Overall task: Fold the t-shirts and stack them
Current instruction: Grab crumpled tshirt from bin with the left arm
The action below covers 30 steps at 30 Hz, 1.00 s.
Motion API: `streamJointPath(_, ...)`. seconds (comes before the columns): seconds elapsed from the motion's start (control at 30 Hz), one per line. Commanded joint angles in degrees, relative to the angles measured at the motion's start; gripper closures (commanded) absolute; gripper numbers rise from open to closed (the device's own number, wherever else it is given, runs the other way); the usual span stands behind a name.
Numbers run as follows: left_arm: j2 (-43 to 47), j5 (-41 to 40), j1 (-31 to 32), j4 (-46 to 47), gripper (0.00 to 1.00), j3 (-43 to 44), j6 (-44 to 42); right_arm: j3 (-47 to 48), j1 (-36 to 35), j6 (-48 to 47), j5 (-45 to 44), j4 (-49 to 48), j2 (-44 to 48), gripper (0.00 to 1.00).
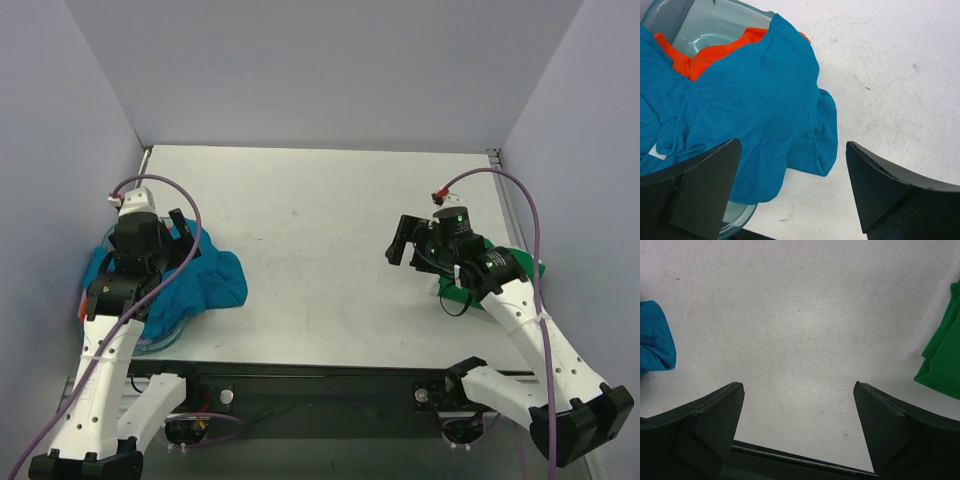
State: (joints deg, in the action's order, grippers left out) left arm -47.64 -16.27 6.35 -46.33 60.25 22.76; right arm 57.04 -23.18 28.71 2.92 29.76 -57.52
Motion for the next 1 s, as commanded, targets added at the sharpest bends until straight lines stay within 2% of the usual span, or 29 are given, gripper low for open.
streamJointPath(0.0,0.7,-2.7,0.2,-1.4,0.03,1.3,-1.6,0.6,0.4,0.7,-1.8,1.2,-0.1,0.02)
streamJointPath(0.17,-2.3,-1.0,0.0,-0.3,0.02,-1.4,-0.9,1.3,0.4,0.5,-1.9,1.2,-1.5,0.03)
streamJointPath(0.37,-7.7,-3.5,-1.8,0.3,0.03,-2.2,1.3,2.2,0.3,0.0,-1.2,1.0,-4.4,0.02)
streamJointPath(0.67,-12.1,-2.2,-6.1,3.6,0.03,-8.3,6.2,4.2,0.4,-2.2,0.1,0.1,-8.7,0.02)
streamJointPath(0.77,-12.1,-1.6,-9.5,4.8,0.03,-10.3,8.3,4.6,0.4,-3.4,0.8,0.0,-9.8,0.02)
streamJointPath(0.87,-12.1,0.0,-11.2,7.4,0.04,-12.3,9.8,5.4,0.6,-4.6,1.6,0.1,-11.2,0.02)
streamJointPath(0.97,-12.4,1.0,-12.6,9.6,0.09,-14.9,11.8,6.6,0.9,-5.6,2.9,0.0,-12.5,0.02)
